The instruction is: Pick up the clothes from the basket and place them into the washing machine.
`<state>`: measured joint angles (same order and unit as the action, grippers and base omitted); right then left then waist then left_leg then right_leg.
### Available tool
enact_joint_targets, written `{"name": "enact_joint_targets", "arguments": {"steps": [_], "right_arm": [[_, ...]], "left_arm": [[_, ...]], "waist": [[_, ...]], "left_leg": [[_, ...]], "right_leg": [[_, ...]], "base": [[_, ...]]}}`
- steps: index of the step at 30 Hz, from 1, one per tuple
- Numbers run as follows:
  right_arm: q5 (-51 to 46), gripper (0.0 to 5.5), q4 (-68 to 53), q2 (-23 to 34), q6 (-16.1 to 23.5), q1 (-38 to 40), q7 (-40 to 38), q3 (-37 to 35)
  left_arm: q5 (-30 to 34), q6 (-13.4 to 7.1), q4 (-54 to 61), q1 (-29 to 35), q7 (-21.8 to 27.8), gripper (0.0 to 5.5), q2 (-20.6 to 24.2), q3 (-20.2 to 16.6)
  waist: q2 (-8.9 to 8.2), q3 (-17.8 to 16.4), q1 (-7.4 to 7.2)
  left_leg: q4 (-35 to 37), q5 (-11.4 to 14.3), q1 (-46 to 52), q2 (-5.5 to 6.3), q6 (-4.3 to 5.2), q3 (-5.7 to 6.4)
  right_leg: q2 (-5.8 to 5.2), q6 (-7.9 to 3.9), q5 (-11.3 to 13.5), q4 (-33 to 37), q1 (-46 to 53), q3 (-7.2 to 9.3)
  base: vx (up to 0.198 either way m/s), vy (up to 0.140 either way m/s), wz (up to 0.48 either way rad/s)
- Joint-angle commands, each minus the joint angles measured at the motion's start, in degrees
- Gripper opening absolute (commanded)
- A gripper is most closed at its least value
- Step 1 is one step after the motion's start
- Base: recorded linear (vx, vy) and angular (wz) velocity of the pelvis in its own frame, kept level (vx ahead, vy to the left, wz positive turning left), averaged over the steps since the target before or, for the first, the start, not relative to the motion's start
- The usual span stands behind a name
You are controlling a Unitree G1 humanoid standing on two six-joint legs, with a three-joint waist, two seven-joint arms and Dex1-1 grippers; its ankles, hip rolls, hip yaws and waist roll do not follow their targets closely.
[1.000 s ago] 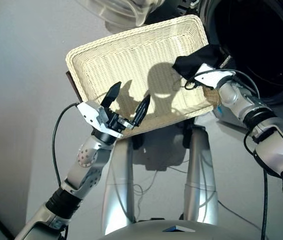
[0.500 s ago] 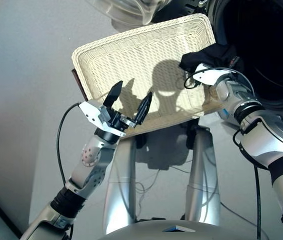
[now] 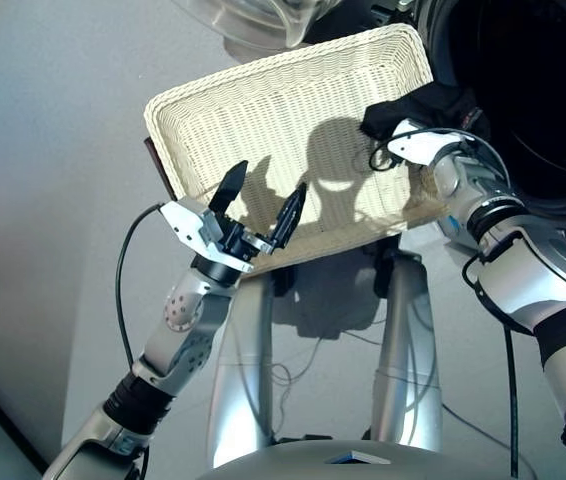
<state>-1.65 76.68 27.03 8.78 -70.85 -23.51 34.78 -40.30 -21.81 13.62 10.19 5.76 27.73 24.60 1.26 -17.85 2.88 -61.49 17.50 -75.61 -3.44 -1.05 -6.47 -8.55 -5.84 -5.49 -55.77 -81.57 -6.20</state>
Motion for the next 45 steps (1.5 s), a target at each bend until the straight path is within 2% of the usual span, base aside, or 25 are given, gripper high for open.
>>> {"name": "enact_joint_targets", "arguments": {"steps": [1, 4, 7, 12, 18, 22, 26, 31, 36, 42, 45], "right_arm": [[-14.1, 0.00, -5.4, 3.0, 7.0, -0.7, -3.5, -3.8], [-26.7, 0.00, -13.6, 3.7, 12.6, 5.2, 1.1, -9.8], [-38.0, 0.00, -16.6, 4.5, 16.6, 10.9, 5.3, -16.0], [-50.8, 0.00, -17.2, 3.7, 20.3, 15.9, 11.0, -23.1], [-58.0, 0.00, -13.6, 2.9, 24.0, 13.9, 6.5, -30.3], [-64.1, 0.00, -9.3, 3.3, 26.4, 7.3, 1.7, -35.0], [-67.3, 0.00, -5.7, 7.8, 25.3, 1.2, 0.7, -35.2], [-64.4, 0.00, -2.3, 14.1, 22.7, -4.9, 0.2, -29.4], [-64.1, 0.00, 0.5, 19.8, 22.1, -10.0, -1.1, -26.0], [-62.8, 0.00, 1.3, 23.9, 21.0, -13.6, -1.5, -22.3], [-62.0, 0.00, 2.8, 23.8, 19.9, -14.0, -1.0, -20.7]], "left_arm": [[2.6, -3.9, 6.0, 0.4, -0.4, 5.50, 0.1, -0.6], [2.0, -4.6, 5.1, 1.0, 0.4, 5.50, 0.5, 0.1], [0.7, -5.3, 4.7, 0.3, 2.1, 5.50, 1.0, 0.1], [-0.7, -5.5, 3.8, -1.2, 3.7, 5.50, 1.5, -0.3], [-0.9, -5.9, 3.9, -1.1, 2.9, 5.50, 1.9, 0.5], [-0.3, -5.5, 4.3, 0.3, 0.9, 5.50, 2.0, 2.0], [-0.4, -4.9, 5.1, 1.4, 0.8, 5.50, 2.4, 3.4], [-1.1, -4.7, 6.3, 1.8, 1.2, 5.50, 3.1, 3.9], [-2.0, -4.7, 7.6, 1.9, 1.2, 5.50, 3.8, 3.9], [-2.3, -4.5, 8.8, 1.4, 1.2, 5.50, 4.7, 3.7], [-2.1, -4.6, 8.8, 1.5, 1.0, 5.50, 4.9, 3.7]], "waist": [[1.43, 0.0, -1.56], [1.18, -0.1, -2.08], [1.40, -0.2, -2.30], [1.74, -0.2, -2.10], [2.19, 0.3, -1.85], [2.72, 0.6, -1.25], [2.95, 1.2, -0.58], [2.87, 1.8, 0.06], [2.76, 2.1, 0.26], [2.45, 2.3, 0.19], [2.24, 2.1, 0.10]], "left_leg": [[5.0, -4.4, -1.2, 0.02, -2.14, -1.53], [4.8, -4.3, -1.2, -0.09, -2.09, -1.44], [4.4, -4.2, -1.3, -0.10, -2.12, -1.16], [4.0, -4.1, -1.4, -0.07, -2.03, -0.99], [3.7, -3.7, -1.4, -0.05, -1.96, -0.86], [3.6, -3.4, -1.6, 0.04, -1.85, -0.77], [3.6, -3.4, -1.8, 0.02, -1.76, -0.66], [3.6, -3.4, -1.9, -0.03, -1.71, -0.44], [3.5, -3.3, -2.1, 0.00, -1.64, -0.22], [3.4, -3.2, -2.1, -0.01, -1.57, -0.03], [3.2, -3.3, -2.2, -0.07, -1.55, -0.06]], "right_leg": [[-0.60, 3.66, -0.5, -0.1, 2.4, 1.37], [-0.51, 3.65, -0.7, -0.3, 2.5, 1.35], [-0.51, 3.70, -1.2, -0.8, 2.4, 1.29], [-0.47, 3.67, -1.6, -1.2, 2.4, 1.27], [-0.33, 3.76, -2.1, -1.6, 2.4, 1.20], [-0.27, 3.71, -2.4, -1.6, 2.3, 1.10], [-0.33, 3.59, -2.7, -1.7, 2.0, 1.09], [-0.50, 3.55, -2.9, -1.8, 1.8, 1.15], [-0.54, 3.51, -3.1, -2.1, 1.7, 1.19], [-0.59, 3.48, -3.2, -2.4, 1.5, 1.19], [-0.47, 3.51, -3.0, -2.4, 1.4, 1.21]], "base": [[0.000, 0.000, 0.000], [0.000, 0.000, 0.000], [0.000, 0.000, 0.000], [0.000, 0.000, 0.000], [0.000, 0.000, 0.000], [0.000, 0.000, 0.000], [0.000, 0.000, 0.000], [0.000, 0.000, 0.000], [0.000, 0.000, 0.000], [0.000, 0.000, 0.000], [0.000, 0.000, 0.000]]}}
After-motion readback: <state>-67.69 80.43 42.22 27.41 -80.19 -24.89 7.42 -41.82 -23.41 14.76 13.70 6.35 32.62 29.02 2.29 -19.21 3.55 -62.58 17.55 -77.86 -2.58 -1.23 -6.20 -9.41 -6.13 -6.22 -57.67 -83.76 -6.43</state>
